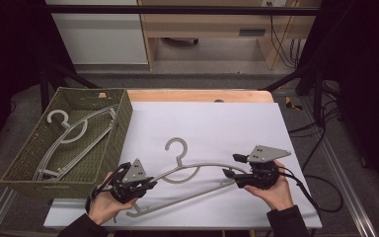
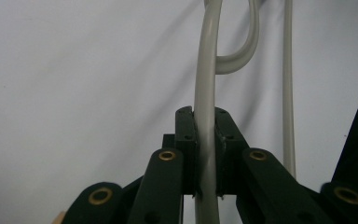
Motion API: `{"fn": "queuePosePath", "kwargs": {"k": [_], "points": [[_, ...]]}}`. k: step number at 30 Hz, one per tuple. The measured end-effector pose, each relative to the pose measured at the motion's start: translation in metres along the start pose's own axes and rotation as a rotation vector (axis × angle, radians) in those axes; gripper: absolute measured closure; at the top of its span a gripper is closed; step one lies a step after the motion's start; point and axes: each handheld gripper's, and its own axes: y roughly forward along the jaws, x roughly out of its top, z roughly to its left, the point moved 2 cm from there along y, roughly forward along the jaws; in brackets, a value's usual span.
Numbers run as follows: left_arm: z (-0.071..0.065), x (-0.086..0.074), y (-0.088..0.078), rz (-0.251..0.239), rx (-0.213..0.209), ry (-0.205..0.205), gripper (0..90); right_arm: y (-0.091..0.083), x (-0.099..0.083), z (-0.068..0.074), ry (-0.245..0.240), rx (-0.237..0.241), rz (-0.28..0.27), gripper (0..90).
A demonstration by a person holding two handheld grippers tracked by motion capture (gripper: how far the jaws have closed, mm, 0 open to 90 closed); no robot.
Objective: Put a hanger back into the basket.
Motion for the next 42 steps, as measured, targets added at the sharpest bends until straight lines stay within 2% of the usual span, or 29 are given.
{"fn": "queuePosePath", "kwargs": {"k": [5, 10, 17, 27, 30, 33, 42], "points": [[0.004, 0.004, -0.013, -0.051, 0.016, -0.028, 82.5, -0.014, -0.01, -0.013, 0.09, -0.042, -0.063, 26.5], [0.012, 0.007, -0.029, -0.099, 0.047, -0.052, 82.4, -0.017, -0.013, -0.019, 0.134, -0.084, -0.095, 16.0], [0.025, 0.01, -0.051, -0.155, 0.096, -0.099, 82.4, -0.026, -0.013, -0.022, 0.146, -0.121, -0.113, 7.3], [0.048, 0.016, -0.083, -0.208, 0.16, -0.133, 82.4, -0.03, -0.015, -0.026, 0.164, -0.151, -0.115, 5.0], [0.058, 0.017, -0.094, -0.233, 0.175, -0.148, 82.4, -0.031, -0.015, -0.026, 0.162, -0.166, -0.112, 3.9], [0.07, 0.019, -0.105, -0.246, 0.209, -0.162, 82.4, -0.032, -0.016, -0.027, 0.164, -0.173, -0.115, 3.6], [0.104, 0.023, -0.125, -0.245, 0.255, -0.196, 82.4, -0.031, -0.018, -0.03, 0.185, -0.186, -0.118, 2.6]]}}
